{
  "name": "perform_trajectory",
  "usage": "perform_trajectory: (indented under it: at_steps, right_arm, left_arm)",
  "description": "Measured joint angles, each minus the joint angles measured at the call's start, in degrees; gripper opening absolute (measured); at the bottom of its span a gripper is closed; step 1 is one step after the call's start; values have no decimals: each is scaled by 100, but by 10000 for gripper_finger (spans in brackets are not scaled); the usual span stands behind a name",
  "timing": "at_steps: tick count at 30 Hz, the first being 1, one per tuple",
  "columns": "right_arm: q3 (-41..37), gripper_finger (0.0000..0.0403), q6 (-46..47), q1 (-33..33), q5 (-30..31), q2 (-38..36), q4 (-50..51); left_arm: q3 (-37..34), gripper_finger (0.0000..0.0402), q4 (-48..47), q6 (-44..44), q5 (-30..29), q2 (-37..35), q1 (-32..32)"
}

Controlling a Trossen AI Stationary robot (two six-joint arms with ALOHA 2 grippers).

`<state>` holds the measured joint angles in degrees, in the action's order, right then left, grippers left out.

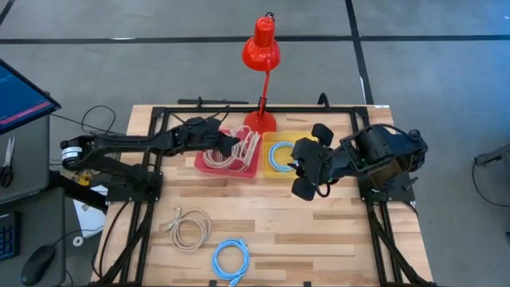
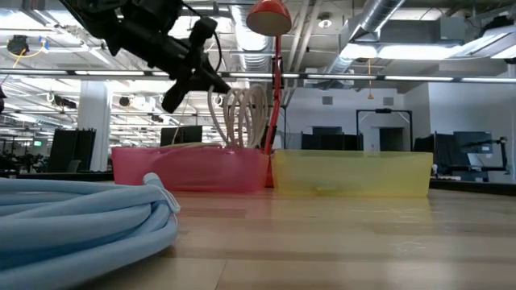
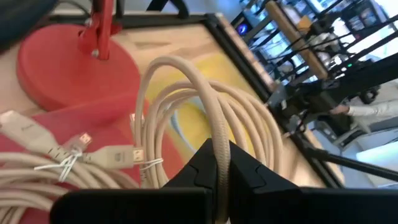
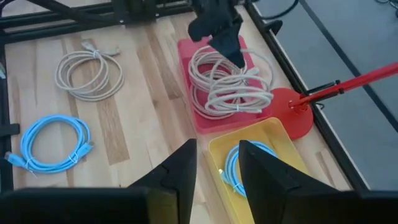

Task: Sort HDMI cables
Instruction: Put the brown HDMI cable into the red bin

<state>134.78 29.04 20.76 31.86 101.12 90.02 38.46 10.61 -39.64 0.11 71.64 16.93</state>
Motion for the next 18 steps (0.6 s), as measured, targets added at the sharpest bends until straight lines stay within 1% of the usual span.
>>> perform_trajectory:
  at_steps: [7, 11, 15, 18]
  right_arm:
    - [0, 107, -1, 12, 123, 0, 0]
    - [0, 107, -2, 14, 122, 0, 0]
    - [0, 107, 0, 12, 122, 0, 0]
    - [0, 107, 0, 16, 122, 0, 0]
  left_arm:
    - [7, 9, 20, -23, 8, 428, -11]
    - [7, 11, 24, -26, 8, 542, -11]
    - [7, 41, -9, -6, -139, 492, -2]
    - [7, 69, 5, 56, -164, 357, 146]
